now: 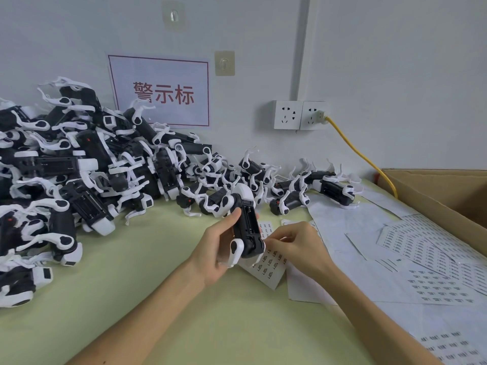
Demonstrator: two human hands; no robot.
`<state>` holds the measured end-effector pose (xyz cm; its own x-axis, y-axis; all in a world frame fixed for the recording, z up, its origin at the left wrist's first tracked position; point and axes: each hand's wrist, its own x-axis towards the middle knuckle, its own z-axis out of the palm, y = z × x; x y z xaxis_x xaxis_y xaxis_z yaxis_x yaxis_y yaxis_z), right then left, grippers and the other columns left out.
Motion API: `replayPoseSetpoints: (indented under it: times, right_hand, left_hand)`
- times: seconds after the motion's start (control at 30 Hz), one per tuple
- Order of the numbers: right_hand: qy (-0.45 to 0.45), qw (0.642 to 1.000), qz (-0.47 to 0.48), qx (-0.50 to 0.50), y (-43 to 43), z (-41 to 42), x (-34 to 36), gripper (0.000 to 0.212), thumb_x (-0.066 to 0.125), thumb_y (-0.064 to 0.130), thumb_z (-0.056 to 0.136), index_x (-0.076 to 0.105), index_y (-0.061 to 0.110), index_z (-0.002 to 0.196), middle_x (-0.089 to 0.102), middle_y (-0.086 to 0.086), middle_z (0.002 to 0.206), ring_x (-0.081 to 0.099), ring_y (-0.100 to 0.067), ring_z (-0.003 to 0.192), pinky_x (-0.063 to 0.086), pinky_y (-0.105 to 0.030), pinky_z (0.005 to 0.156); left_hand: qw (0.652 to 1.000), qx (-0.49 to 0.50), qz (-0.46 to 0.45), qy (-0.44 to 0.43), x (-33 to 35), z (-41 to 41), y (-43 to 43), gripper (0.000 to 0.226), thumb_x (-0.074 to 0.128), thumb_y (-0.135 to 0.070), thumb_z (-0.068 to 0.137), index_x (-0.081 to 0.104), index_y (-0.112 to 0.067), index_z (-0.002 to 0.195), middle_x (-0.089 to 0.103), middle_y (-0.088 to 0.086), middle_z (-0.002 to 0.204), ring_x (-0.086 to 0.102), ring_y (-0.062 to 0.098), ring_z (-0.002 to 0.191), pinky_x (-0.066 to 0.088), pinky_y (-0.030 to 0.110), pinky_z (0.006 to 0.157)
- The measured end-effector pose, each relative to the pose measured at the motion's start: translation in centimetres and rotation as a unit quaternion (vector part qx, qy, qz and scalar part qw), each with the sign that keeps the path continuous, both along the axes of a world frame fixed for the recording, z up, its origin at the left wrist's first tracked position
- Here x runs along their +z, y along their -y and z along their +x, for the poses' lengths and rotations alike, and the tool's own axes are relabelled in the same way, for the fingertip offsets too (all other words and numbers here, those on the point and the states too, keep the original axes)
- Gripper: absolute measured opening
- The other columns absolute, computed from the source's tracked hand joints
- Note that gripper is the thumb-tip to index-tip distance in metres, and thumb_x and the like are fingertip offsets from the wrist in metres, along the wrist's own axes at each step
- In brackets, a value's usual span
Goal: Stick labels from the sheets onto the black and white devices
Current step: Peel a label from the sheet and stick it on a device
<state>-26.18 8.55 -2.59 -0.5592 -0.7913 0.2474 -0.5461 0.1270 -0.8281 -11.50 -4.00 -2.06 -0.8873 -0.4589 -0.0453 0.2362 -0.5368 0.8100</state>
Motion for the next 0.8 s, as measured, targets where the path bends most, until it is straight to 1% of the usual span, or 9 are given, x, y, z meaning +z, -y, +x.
replayPoseSetpoints:
  times: [0.1,0.17,0.2,0.27,0.37,0.47,0.57,0.67,0.8]
  right_hand:
    - [0.023,0.999,0.021,0.013,-0.07,-0.13,0.22,0.015,0.077,0.018,0.086,0.082,0.021,0.072,0.076,0.004,0.071,0.068,-0.009,0.068,0.051,-0.022,0.065]
    - [0.056,0.998,0.036,0.022,-0.22,-0.27,0.39,0.017,0.075,0.017,0.087,0.082,0.022,0.071,0.077,0.001,0.073,0.067,-0.01,0.07,0.052,-0.026,0.069]
    - [0.064,0.997,0.042,0.024,-0.28,-0.32,0.44,0.019,0.075,0.017,0.087,0.082,0.024,0.07,0.076,0.001,0.072,0.067,-0.009,0.069,0.053,-0.026,0.069]
    - [0.06,0.996,0.056,0.029,-0.28,-0.34,0.42,0.022,0.075,0.018,0.087,0.081,0.027,0.067,0.075,0.004,0.07,0.066,-0.005,0.065,0.052,-0.021,0.066]
    - [0.067,0.996,0.059,0.02,-0.13,-0.41,0.29,0.019,0.073,0.016,0.087,0.081,0.022,0.07,0.075,0.005,0.069,0.065,-0.004,0.064,0.056,-0.026,0.069]
    - [0.057,0.997,0.048,0.008,0.03,-0.56,0.19,0.018,0.071,0.015,0.09,0.08,0.018,0.074,0.077,0.006,0.073,0.068,-0.003,0.066,0.059,-0.03,0.075]
    - [0.045,0.998,0.042,0.03,-0.04,-0.54,0.27,0.018,0.07,0.022,0.092,0.08,0.022,0.077,0.077,0.008,0.077,0.068,-0.002,0.07,0.056,-0.026,0.074]
    - [0.021,0.996,0.062,0.065,-0.28,-0.58,0.48,0.011,0.075,0.028,0.089,0.079,0.027,0.08,0.077,0.011,0.08,0.07,-0.004,0.077,0.054,-0.019,0.072]
    - [0.046,0.994,0.077,0.066,-0.28,-0.78,0.53,0.012,0.076,0.028,0.091,0.08,0.025,0.079,0.077,0.005,0.08,0.07,-0.004,0.073,0.054,-0.017,0.07]
  left_hand:
    - [0.998,-0.008,-0.054,0.032,-0.04,0.24,-0.11,0.053,0.085,-0.045,0.071,0.08,-0.008,0.108,0.075,0.012,0.102,0.074,0.025,0.09,0.061,0.032,0.074]
    - [0.994,0.007,-0.098,0.054,-0.05,0.26,-0.13,0.064,0.082,-0.049,0.07,0.076,-0.003,0.113,0.074,0.016,0.104,0.073,0.027,0.093,0.062,0.035,0.079]
    - [0.992,0.013,-0.114,0.06,-0.07,0.24,-0.16,0.069,0.081,-0.051,0.068,0.073,0.0,0.114,0.073,0.018,0.104,0.072,0.028,0.094,0.061,0.038,0.083]
    - [0.989,0.015,-0.135,0.063,-0.16,0.23,-0.24,0.072,0.079,-0.052,0.068,0.07,0.004,0.112,0.072,0.019,0.102,0.071,0.028,0.091,0.059,0.04,0.082]
    - [0.989,0.012,-0.134,0.062,-0.24,0.31,-0.24,0.061,0.075,-0.047,0.077,0.072,0.003,0.112,0.072,0.018,0.098,0.071,0.027,0.086,0.061,0.036,0.074]
    - [0.99,0.01,-0.126,0.059,-0.24,0.3,-0.17,0.061,0.071,-0.045,0.079,0.069,0.006,0.112,0.072,0.017,0.095,0.071,0.026,0.082,0.061,0.035,0.072]
    - [0.991,0.008,-0.121,0.053,-0.23,0.28,-0.16,0.061,0.071,-0.045,0.078,0.069,0.007,0.112,0.071,0.018,0.095,0.071,0.027,0.081,0.06,0.034,0.069]
    - [0.991,0.008,-0.119,0.053,-0.27,0.31,-0.1,0.063,0.069,-0.045,0.08,0.068,0.008,0.114,0.071,0.018,0.095,0.071,0.027,0.081,0.059,0.033,0.066]
    - [0.992,0.004,-0.12,0.051,-0.33,0.31,-0.06,0.06,0.072,-0.047,0.078,0.072,0.004,0.11,0.071,0.018,0.095,0.07,0.027,0.082,0.059,0.033,0.068]
